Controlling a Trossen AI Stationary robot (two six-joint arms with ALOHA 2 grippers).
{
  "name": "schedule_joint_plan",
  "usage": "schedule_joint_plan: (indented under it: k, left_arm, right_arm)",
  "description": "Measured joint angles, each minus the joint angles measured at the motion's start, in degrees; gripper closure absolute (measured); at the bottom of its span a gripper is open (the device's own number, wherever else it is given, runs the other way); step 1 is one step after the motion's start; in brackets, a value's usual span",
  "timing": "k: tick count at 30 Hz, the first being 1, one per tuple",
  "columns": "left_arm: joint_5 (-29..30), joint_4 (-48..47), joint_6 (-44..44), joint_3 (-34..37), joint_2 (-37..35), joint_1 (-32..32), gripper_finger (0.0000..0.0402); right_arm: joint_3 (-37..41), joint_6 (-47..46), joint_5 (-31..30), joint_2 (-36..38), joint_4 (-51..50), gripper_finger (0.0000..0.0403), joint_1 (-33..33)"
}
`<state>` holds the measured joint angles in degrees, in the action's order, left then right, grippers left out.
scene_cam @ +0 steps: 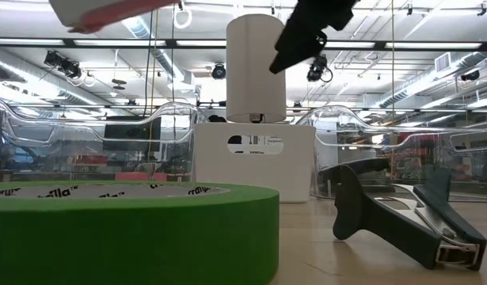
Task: Pick and place Stapler, Stapler remover, tape
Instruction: Put the pink stapler into the right transparent bin
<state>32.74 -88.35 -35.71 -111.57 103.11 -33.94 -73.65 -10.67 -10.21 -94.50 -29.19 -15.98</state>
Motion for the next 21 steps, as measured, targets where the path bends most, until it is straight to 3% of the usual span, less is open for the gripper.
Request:
schedule_joint_plan:
  k: [13,18,21]
  left_arm:
    - [-0.93,0.29,1.93,0.02,0.02,2.65,0.0255]
    - [-0.78,0.31,1.96,0.02,0.02,2.65,0.0255]
    - [-0.59,0.32,1.96,0.04,0.02,2.65,0.0255]
  right_arm:
    - [0.0,12.47,-4.14,0.04,18.72,0.0128,-0.29]
    - [0.0,13.55,-3.68,0.07,23.46,0.0128,-0.3]
    - [0.0,13.59,-0.12,0.07,25.9,0.0128,-0.33]
